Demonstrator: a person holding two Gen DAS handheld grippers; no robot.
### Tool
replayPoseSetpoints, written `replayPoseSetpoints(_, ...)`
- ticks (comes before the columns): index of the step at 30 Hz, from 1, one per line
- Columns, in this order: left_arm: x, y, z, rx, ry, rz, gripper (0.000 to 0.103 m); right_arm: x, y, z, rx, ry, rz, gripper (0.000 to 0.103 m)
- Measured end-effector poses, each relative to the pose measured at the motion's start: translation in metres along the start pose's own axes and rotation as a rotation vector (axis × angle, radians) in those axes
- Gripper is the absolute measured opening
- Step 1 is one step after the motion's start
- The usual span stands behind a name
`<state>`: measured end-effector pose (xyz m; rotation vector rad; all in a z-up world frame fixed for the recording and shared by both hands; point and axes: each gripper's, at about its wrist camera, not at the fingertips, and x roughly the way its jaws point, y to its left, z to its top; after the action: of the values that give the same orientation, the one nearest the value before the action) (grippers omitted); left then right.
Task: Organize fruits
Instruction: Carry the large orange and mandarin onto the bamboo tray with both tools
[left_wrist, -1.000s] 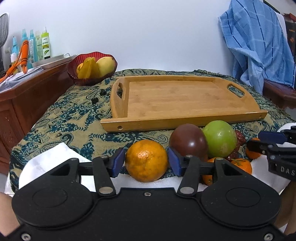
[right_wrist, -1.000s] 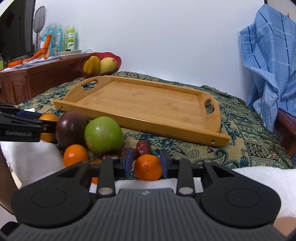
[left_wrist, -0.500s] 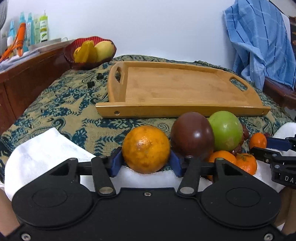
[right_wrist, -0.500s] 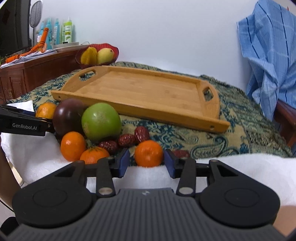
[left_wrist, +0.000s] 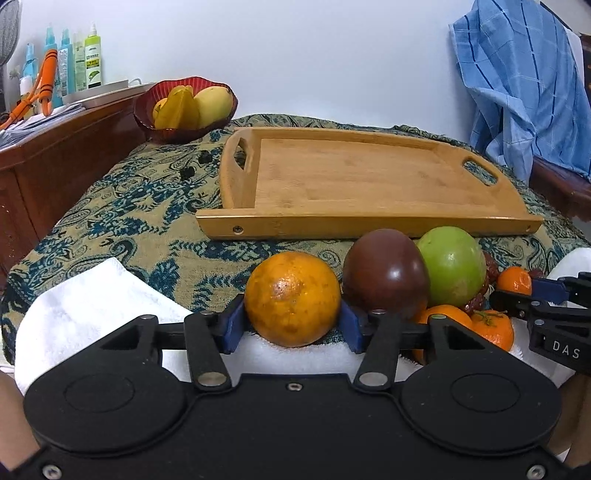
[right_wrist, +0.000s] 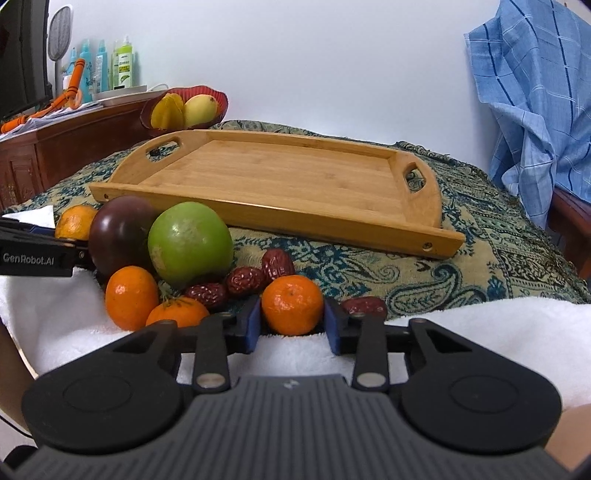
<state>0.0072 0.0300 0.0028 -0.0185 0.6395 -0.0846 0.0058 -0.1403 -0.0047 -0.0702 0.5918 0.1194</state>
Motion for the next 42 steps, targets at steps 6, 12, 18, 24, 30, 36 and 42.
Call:
replayPoseSetpoints(6, -0.014, -0.001, 0.009, -0.002, -0.042, 0.02, 0.05, -0.011, -0.003, 0.004, 0.016, -0.03, -0.004, 0.039)
replayPoseSetpoints(12, -0.026, -0.003, 0.026, -0.013, -0.061, 0.025, 0.05, -0.024, -0.006, 0.019, 0.019, -0.079, -0.007, 0.039)
replayPoseSetpoints(18, -0.03, -0.013, 0.049, 0.013, -0.065, 0.014, 0.05, -0.023, -0.015, 0.043, 0.054, -0.115, -0.006, 0.039)
replayPoseSetpoints(24, -0.017, -0.026, 0.081, 0.018, -0.056, -0.016, 0.05, -0.008, -0.029, 0.07, 0.091, -0.126, -0.006, 0.039)
replayPoseSetpoints(30, 0.008, -0.039, 0.11, 0.015, -0.022, -0.032, 0.05, 0.02, -0.045, 0.092, 0.129, -0.095, -0.004, 0.039)
replayPoseSetpoints(36, 0.048, -0.046, 0.133, 0.002, 0.039, -0.038, 0.05, 0.051, -0.063, 0.109, 0.174, -0.027, 0.004, 0.039)
replayPoseSetpoints(42, 0.088, -0.047, 0.148, -0.024, 0.111, -0.031, 0.05, 0.079, -0.077, 0.121, 0.191, 0.026, -0.013, 0.039)
